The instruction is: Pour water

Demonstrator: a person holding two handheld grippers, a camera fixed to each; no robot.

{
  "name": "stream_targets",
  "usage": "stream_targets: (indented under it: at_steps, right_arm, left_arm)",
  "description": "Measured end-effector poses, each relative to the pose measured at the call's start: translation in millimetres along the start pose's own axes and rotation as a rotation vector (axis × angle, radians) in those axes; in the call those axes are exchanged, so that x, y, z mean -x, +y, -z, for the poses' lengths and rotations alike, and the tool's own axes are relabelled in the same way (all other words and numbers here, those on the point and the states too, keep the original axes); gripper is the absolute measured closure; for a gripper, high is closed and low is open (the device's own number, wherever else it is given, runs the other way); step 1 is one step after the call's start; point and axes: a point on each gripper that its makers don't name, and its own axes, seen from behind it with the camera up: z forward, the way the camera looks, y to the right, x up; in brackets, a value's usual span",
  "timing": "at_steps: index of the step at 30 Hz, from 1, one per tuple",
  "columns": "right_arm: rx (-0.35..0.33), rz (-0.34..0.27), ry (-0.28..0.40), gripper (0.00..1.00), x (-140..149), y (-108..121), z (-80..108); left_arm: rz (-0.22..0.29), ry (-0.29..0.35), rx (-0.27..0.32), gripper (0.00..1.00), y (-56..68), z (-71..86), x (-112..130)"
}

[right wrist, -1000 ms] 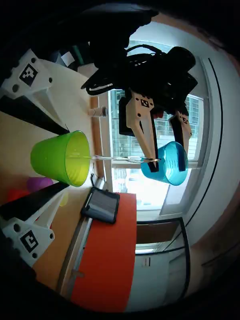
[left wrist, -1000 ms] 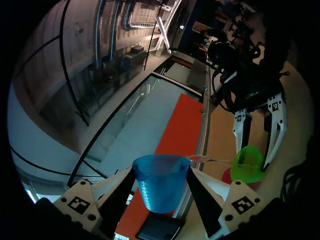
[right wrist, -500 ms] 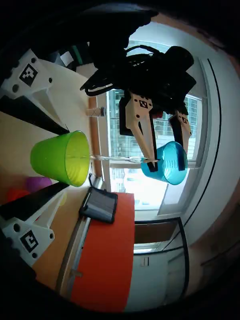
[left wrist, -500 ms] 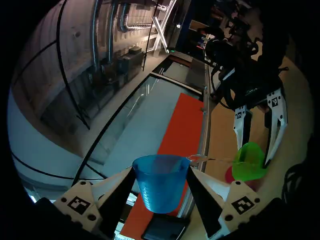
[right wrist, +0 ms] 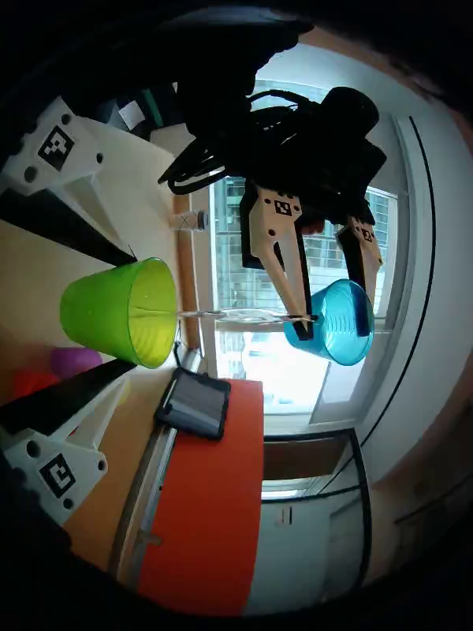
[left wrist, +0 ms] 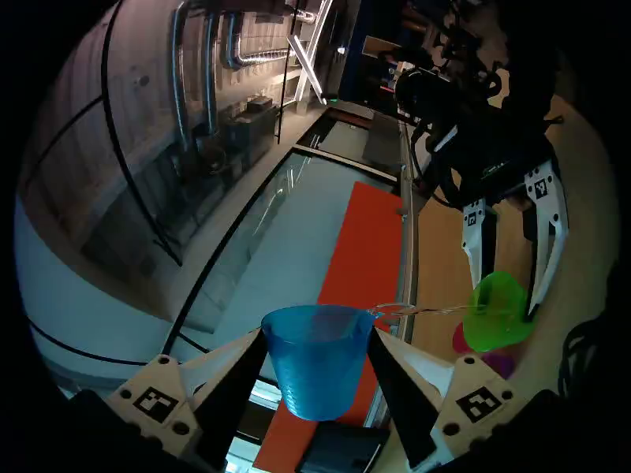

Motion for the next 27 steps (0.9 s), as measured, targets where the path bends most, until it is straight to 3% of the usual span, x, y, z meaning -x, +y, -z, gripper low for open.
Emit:
stream_targets:
  at_steps: [27]
  right_arm:
    - [0.000,0.000,0.010,0.12,-2.4,-0.1,-1.0]
  left_arm:
    - [-0.132,-0.001,-0.005,0.14,1.3,0.7,-4.9]
